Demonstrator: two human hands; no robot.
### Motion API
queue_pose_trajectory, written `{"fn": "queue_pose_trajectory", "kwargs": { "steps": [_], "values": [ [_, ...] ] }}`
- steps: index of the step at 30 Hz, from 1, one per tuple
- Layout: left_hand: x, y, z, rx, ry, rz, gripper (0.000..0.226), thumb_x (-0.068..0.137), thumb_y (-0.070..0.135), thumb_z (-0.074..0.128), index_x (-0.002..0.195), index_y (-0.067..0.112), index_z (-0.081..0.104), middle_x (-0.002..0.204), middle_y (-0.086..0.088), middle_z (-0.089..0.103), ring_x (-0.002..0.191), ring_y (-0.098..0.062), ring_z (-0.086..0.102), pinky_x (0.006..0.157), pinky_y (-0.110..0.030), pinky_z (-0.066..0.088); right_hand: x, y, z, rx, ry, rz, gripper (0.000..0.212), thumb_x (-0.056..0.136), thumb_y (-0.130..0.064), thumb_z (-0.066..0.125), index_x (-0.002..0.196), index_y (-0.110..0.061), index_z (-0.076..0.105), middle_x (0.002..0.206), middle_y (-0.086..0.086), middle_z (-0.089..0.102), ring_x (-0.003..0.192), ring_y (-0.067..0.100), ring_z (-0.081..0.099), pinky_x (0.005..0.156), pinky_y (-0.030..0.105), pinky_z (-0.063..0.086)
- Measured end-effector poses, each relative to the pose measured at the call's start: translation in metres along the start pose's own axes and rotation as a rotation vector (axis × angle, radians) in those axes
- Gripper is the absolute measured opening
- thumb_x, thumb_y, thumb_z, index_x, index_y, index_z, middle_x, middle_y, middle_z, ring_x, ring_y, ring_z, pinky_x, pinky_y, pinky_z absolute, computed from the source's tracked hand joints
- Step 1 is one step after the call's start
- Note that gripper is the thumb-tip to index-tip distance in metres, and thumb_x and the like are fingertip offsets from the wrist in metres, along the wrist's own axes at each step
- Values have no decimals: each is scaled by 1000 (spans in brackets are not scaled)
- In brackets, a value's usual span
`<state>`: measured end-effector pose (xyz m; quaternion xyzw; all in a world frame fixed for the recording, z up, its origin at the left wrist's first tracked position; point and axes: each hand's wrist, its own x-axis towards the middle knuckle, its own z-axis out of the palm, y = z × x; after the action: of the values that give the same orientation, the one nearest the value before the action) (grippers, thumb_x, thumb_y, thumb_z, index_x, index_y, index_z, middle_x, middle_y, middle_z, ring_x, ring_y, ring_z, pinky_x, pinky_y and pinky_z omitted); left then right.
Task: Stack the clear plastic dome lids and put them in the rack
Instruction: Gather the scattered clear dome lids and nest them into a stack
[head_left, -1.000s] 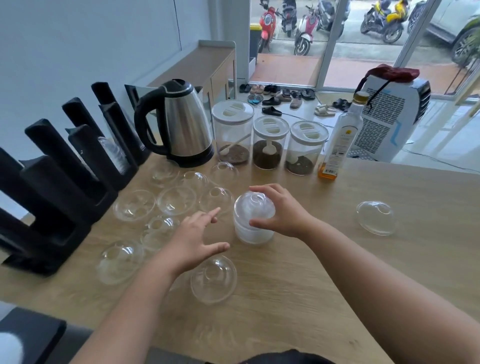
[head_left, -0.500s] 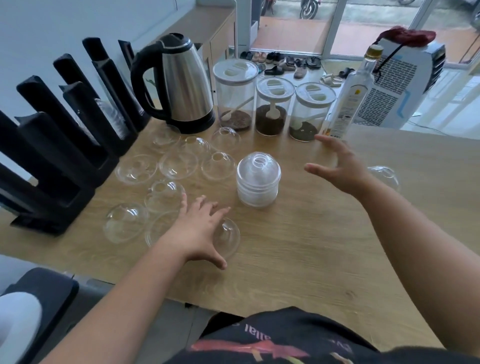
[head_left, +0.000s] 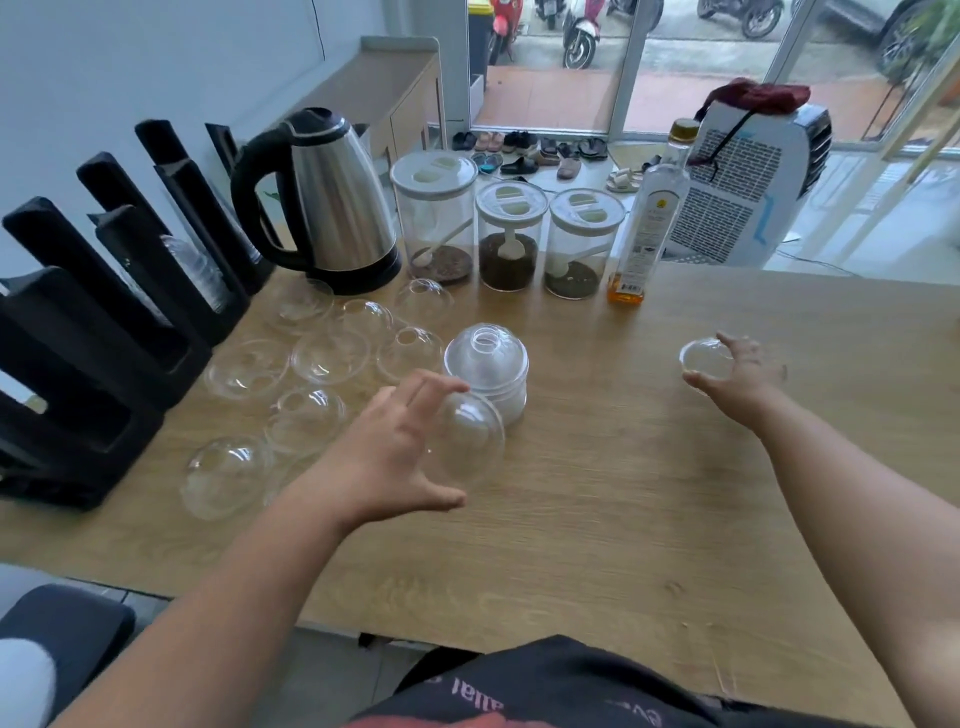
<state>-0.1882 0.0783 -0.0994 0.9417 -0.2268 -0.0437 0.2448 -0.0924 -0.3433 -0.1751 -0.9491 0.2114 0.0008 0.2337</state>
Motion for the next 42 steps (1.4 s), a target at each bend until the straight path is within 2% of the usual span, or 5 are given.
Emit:
{"fn": "queue_pose_trajectory", "kwargs": {
  "steps": [13, 21, 27, 35, 42],
  "values": [
    [104, -7, -12, -97, 46, -109, 113, 55, 51, 90, 150, 24, 34, 147, 6, 42, 132, -14, 43, 112, -38, 36, -29, -12, 16, 108, 0, 59, 65, 74, -44, 78, 131, -32, 50, 131, 25, 51, 128, 36, 39, 105, 37, 28],
    [116, -16, 4, -192, 44, -164, 109, 51, 53, 90, 144, 30, 39, 142, 11, 50, 133, -14, 43, 112, -40, 38, -50, -38, 3, 198, 29, -100, 66, 74, -40, 80, 132, -36, 49, 137, 16, 45, 129, 37, 36, 106, 46, 32],
    [111, -23, 15, -266, 96, -188, 101, 53, 51, 91, 141, 32, 45, 142, 12, 50, 130, -8, 42, 105, -25, 34, -60, -86, -15, 463, 15, -284, 60, 66, -47, 82, 108, -66, 44, 127, 0, 49, 122, 28, 47, 102, 52, 43],
    [104, -23, 18, -307, 118, -197, 101, 56, 49, 91, 143, 31, 43, 143, 12, 49, 124, -2, 41, 99, -20, 30, -73, -152, -25, 438, -23, -546, 65, 67, -47, 83, 117, -60, 43, 128, -7, 48, 119, 19, 47, 101, 50, 44],
    [96, -26, 13, -436, 125, -228, 134, 43, 57, 91, 153, 38, 16, 157, 15, 29, 143, -15, 30, 115, -43, 30, -83, -190, -12, 256, -184, -717, 67, 72, -44, 80, 129, -53, 47, 131, -13, 39, 127, 16, 33, 104, 36, 31]
  ]
}}
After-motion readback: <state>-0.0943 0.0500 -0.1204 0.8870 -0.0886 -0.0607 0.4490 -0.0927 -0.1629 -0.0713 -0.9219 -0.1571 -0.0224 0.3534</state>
